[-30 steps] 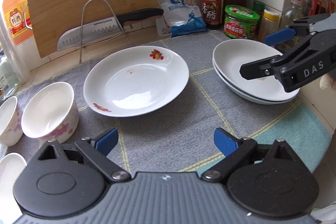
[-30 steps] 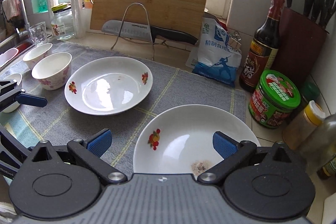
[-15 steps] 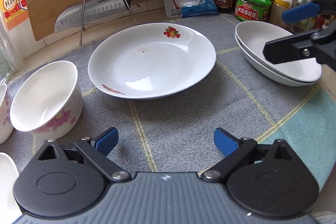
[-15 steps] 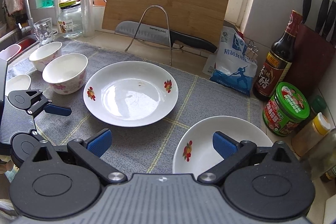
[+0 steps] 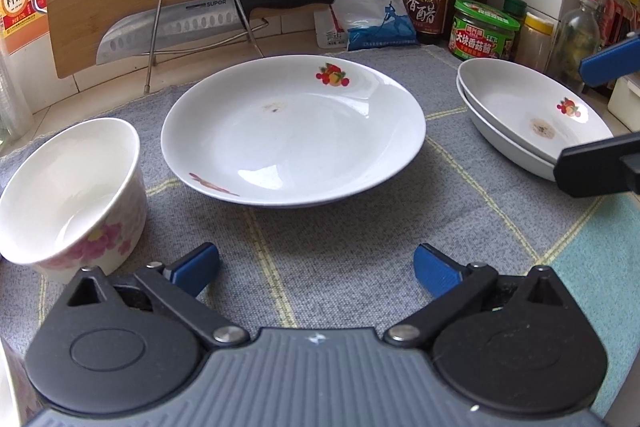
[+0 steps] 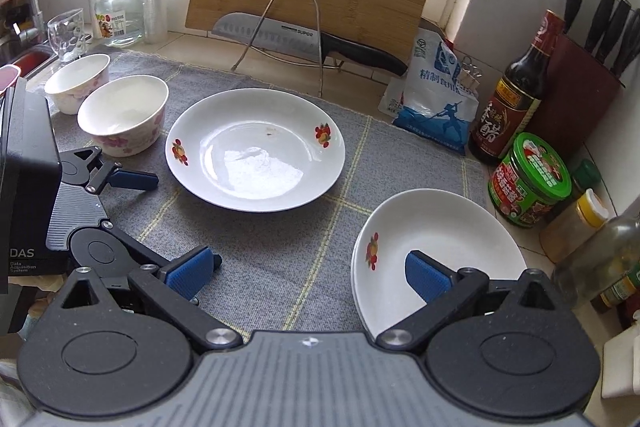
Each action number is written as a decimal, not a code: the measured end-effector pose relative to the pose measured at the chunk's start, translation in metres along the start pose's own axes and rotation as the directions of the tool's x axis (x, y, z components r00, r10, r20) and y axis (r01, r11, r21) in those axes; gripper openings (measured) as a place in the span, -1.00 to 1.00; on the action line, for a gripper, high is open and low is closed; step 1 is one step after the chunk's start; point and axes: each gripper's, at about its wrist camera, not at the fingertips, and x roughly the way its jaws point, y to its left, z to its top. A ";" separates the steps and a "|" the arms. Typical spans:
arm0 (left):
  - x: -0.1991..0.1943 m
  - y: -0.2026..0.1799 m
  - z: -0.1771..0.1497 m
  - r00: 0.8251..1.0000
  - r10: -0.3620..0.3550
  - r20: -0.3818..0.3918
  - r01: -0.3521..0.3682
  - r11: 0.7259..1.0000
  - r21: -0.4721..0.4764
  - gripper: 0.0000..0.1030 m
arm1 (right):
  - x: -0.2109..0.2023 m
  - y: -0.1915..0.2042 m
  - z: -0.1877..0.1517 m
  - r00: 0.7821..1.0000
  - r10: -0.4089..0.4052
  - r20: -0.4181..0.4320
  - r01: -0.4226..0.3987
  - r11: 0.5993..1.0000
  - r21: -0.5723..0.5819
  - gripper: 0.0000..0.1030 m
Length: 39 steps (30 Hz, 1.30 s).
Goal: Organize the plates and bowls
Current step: 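Release the stacked plates and move the right tool to the flower-print plate, then grip the flower-print plate rim with the right tool and lift it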
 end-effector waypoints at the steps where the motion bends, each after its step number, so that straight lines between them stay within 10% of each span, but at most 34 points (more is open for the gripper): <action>1: 0.001 0.000 0.000 1.000 0.004 0.003 -0.004 1.000 -0.005 1.00 | 0.004 -0.001 0.003 1.000 0.010 0.001 -0.010 1.000 -0.014 1.00; 17: 0.006 -0.004 0.003 0.996 0.076 0.037 -0.073 0.995 -0.074 1.00 | 0.088 -0.050 0.066 0.958 0.282 -0.045 -0.286 0.945 -0.161 1.00; 39: 0.013 -0.010 0.007 0.989 0.139 0.051 -0.131 0.982 -0.133 1.00 | 0.203 -0.061 0.122 0.790 0.571 -0.224 -0.609 0.773 -0.179 1.00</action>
